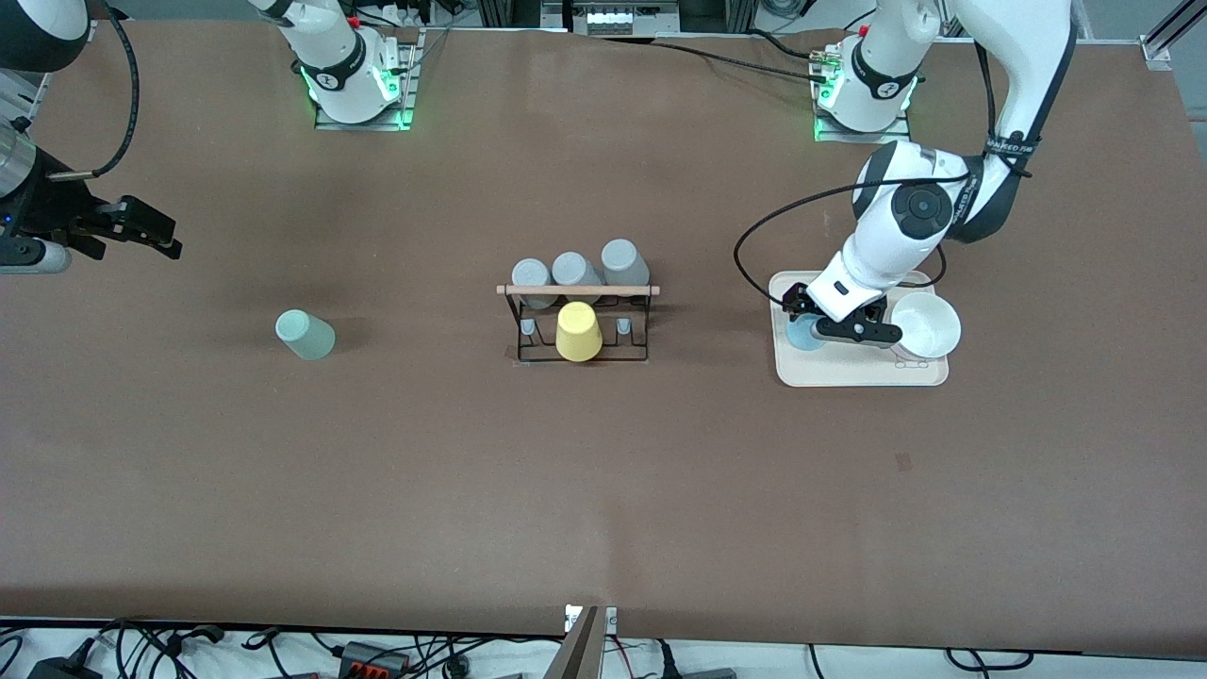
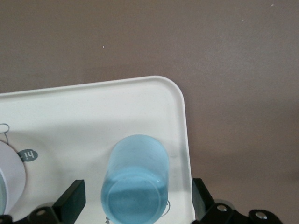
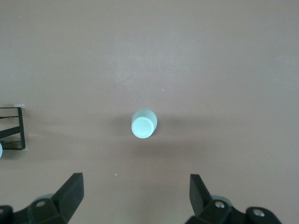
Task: Hang scattered cups on rack with three cups
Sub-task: 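Close the left gripper on the blue cup and lift it, then carry the blue cup with the left gripper to the rack beside the yellow cup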
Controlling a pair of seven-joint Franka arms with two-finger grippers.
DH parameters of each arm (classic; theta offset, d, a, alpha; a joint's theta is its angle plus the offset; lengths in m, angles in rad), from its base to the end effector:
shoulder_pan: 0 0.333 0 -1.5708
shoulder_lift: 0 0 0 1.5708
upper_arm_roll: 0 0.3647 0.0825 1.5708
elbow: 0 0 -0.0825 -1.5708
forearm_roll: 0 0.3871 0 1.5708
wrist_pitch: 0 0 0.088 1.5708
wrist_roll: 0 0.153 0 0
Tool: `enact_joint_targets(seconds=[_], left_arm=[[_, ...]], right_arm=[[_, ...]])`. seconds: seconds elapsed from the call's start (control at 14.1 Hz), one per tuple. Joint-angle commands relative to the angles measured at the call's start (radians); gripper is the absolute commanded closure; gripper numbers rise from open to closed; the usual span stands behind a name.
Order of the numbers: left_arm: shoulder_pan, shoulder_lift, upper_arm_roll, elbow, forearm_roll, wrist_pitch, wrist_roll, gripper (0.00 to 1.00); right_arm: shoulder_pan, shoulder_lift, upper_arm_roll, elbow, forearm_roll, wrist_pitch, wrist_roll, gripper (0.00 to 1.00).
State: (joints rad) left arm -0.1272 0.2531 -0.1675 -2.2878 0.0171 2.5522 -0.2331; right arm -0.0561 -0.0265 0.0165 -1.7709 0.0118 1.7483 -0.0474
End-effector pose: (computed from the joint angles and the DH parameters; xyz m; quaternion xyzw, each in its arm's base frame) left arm 0.5243 -0.1599 0.2427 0.9992 -0.0351 0.0031 0.0175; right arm 0.5566 -0.0204 0.5615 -1.0000 -0.0029 -0.0022 0.0055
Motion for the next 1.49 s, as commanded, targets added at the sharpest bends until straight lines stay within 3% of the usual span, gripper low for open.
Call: enact_joint_targets(seconds=[0.0, 0.14, 0.21, 0.36, 0.57, 0.78, 0.93, 1.07, 1.28, 1.42], left_arm=[[0.009, 0.020, -0.004, -0.001, 0.007, 0.020, -0.005, 0.00], [0.012, 0.035, -0.004, -0.021, 0.007, 0.061, -0.002, 0.04], [0.017, 0.038, -0.004, -0.028, 0.007, 0.069, 0.000, 0.17], [0.017, 0.047, -0.004, -0.030, 0.007, 0.068, 0.000, 0.53], [0.017, 0.025, -0.003, -0.024, 0.006, 0.059, -0.003, 0.71], [0.017, -0.035, 0.000, 0.037, 0.006, -0.040, -0.003, 0.71], [0.003, -0.026, -0.006, 0.220, 0.006, -0.294, -0.012, 0.72], [-0.032, -0.002, -0.015, 0.376, 0.006, -0.462, -0.053, 0.71], [-0.147, 0.047, -0.017, 0.552, 0.004, -0.500, -0.176, 0.70], [-0.216, 0.134, -0.017, 0.710, 0.006, -0.500, -0.206, 0.70]], right_arm=[[-0.010, 0.007, 0.007, 0.010, 0.008, -0.004, -0.014, 0.00], [-0.010, 0.007, 0.007, 0.010, 0.008, -0.001, -0.014, 0.00], [-0.010, 0.007, 0.007, 0.007, 0.007, -0.001, -0.012, 0.00], [-0.011, 0.007, 0.007, 0.002, 0.005, 0.000, -0.014, 0.00], [-0.005, 0.004, 0.010, 0.002, -0.032, 0.004, -0.012, 0.00], [-0.005, 0.002, 0.014, 0.001, -0.041, 0.011, -0.012, 0.00], [-0.005, 0.004, 0.013, -0.001, -0.041, 0.013, -0.012, 0.00], [-0.005, 0.004, 0.013, -0.002, -0.041, 0.019, -0.012, 0.00], [-0.005, 0.007, 0.014, -0.001, -0.041, 0.025, -0.005, 0.00], [-0.007, 0.010, 0.014, -0.004, -0.041, 0.022, -0.002, 0.00]])
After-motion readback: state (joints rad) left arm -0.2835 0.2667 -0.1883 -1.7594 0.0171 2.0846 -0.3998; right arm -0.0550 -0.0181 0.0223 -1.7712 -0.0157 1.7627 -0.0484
